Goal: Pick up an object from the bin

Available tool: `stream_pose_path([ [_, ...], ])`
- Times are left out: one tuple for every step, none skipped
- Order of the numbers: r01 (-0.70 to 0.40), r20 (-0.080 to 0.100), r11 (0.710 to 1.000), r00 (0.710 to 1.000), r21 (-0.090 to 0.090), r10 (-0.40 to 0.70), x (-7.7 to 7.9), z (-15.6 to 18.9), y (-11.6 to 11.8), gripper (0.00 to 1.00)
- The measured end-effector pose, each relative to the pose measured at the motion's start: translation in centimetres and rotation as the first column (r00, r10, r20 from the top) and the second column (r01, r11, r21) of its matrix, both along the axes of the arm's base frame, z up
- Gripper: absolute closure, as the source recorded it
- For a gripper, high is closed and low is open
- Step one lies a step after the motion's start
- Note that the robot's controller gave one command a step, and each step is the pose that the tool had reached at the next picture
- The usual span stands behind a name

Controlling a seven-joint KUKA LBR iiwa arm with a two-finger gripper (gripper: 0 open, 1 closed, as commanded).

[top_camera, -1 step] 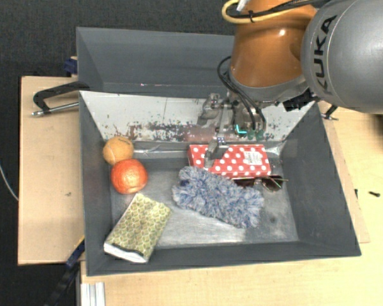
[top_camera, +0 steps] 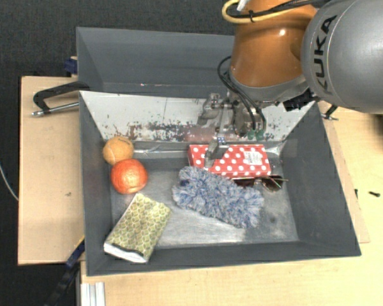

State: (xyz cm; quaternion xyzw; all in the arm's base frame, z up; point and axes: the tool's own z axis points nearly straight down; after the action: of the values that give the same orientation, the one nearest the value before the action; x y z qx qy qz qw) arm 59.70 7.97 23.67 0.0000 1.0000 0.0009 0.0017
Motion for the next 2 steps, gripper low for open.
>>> stream_pose_path([
  [-0.071, 0.004, 0.997, 0.997, -0.001, 0.071, -0.9, -3.5, 0.7, 0.0],
  [-0.229, 0.002, 0.974, 0.974, -0.001, 0.229, -5.5, -10.3, 0.6, 0.0],
])
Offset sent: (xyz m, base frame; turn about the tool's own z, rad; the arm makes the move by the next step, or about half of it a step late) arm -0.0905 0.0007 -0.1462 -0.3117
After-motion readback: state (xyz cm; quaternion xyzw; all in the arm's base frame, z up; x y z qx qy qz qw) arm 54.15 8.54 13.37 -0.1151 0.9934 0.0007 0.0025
